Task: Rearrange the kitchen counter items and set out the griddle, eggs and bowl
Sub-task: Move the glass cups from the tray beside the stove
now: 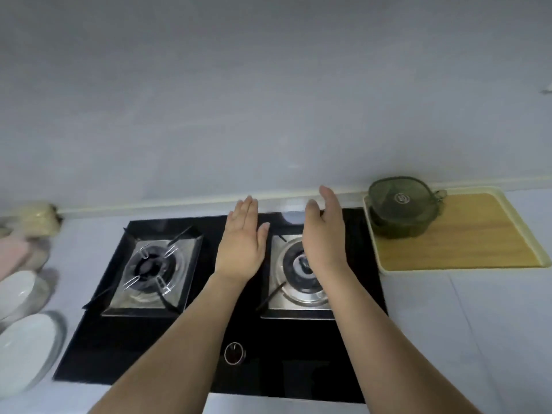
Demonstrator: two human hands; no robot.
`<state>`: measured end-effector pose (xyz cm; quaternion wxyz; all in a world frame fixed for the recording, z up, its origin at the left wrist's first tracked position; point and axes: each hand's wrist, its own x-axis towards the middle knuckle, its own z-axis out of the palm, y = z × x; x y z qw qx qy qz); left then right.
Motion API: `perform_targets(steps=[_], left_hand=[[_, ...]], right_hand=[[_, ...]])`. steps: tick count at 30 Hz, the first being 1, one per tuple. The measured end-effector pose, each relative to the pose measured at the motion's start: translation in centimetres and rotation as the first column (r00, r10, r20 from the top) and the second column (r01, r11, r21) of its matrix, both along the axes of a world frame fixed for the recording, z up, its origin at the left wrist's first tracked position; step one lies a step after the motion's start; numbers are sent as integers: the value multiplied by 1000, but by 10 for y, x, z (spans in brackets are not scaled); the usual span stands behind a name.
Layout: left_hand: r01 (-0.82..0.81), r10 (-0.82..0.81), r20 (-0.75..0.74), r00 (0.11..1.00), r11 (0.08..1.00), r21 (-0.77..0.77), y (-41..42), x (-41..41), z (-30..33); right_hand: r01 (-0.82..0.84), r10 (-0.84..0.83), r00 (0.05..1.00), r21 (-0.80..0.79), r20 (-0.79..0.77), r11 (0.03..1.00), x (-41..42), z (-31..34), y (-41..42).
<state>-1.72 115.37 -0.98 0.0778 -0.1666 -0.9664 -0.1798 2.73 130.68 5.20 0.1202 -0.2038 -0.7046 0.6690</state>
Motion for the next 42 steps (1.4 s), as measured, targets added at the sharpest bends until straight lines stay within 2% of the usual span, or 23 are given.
perform_targets(steps=[8,12,17,23,28,32,38,42], left_hand=[[-277,279,-39,959,959,65,-159,62,24],[-388,396,-70,916,916,105,-249,104,35],[-512,533,-68,843,836,200,-352,157,43],[-645,669,-51,742,732,219,-493,235,47],[-724,750,-73,658,656,212,-573,281,55],[-778,803,-44,594,588,222,-621,292,47],[-812,834,-19,551,542,218,-680,265,36],[-828,848,-18,530,522,203,-722,247,44]], right_hand=[[-286,307,948,206,-78,936,26,9,-146],[-412,440,894,233,-83,881,50,19,-232],[-509,531,845,209,-63,835,82,26,-338],[-684,708,705,220,-42,695,138,28,-494],[-778,803,595,232,-26,584,164,30,-579],[-809,830,558,223,-4,545,161,28,-628],[-862,883,469,225,13,454,123,23,-701],[-864,891,454,251,9,437,90,31,-742]])
